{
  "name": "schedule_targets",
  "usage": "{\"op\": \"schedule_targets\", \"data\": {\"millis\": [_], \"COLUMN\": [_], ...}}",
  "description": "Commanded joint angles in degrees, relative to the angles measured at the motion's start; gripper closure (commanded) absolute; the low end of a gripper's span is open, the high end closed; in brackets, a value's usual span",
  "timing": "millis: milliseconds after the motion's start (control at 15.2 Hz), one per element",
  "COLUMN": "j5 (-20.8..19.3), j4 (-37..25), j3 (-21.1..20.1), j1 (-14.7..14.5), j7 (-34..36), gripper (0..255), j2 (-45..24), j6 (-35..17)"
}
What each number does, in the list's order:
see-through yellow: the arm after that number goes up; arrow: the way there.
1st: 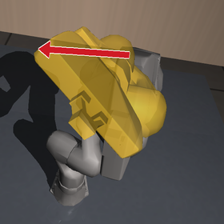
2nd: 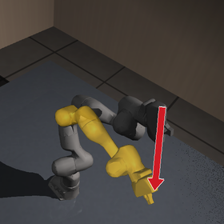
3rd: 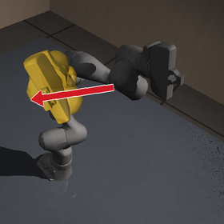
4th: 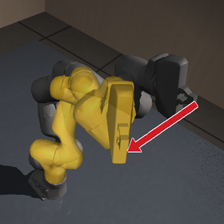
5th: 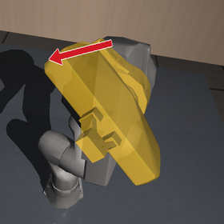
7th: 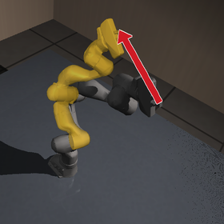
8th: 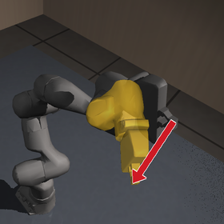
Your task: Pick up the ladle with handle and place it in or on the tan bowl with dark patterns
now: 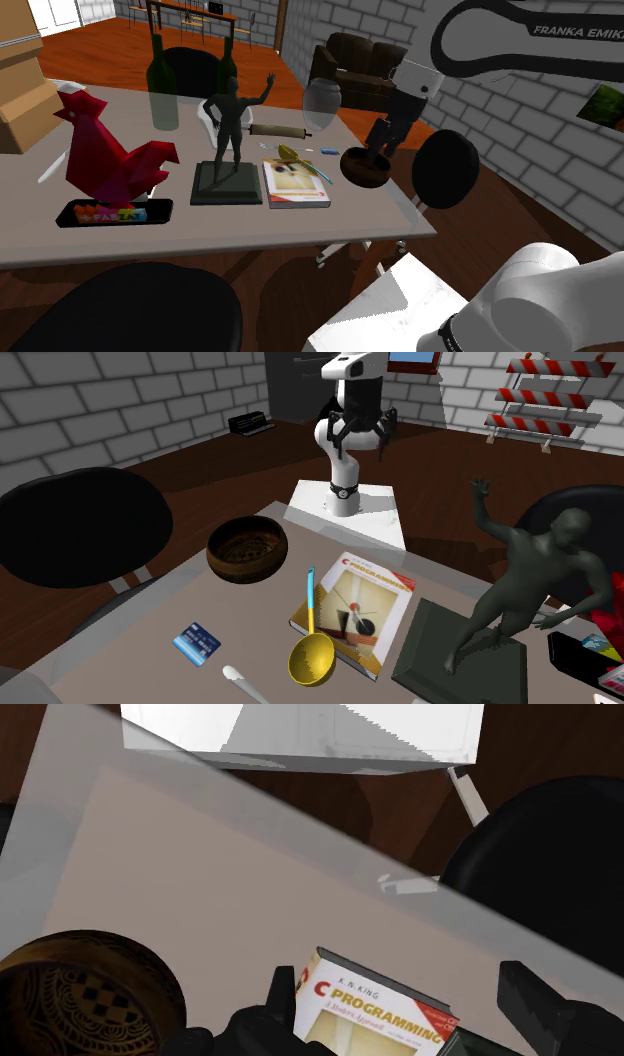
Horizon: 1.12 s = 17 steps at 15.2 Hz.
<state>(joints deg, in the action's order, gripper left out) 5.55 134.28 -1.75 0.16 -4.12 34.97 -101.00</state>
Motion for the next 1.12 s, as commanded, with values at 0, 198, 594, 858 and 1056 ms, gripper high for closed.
{"op": "schedule_targets", "data": {"millis": [0,198,594,858,1056], "j5": [-0.2,-0.1,0.8,2.2,3.5], "j4": [-0.1,-1.1,-5.5,-10.0,-14.3], "j3": [0.7,1.8,3.7,4.7,5.2], "j1": [0.2,0.4,0.6,0.7,0.9], "j7": [-1.5,-3.7,-8.2,-11.3,-13.7], "gripper": [0,0,0,0,0], "j2": [-3.1,-8.5,-20.1,-28.3,-34.6], "j6": [-3.6,-8.8,-17.7,-22.3,-25.0]}}
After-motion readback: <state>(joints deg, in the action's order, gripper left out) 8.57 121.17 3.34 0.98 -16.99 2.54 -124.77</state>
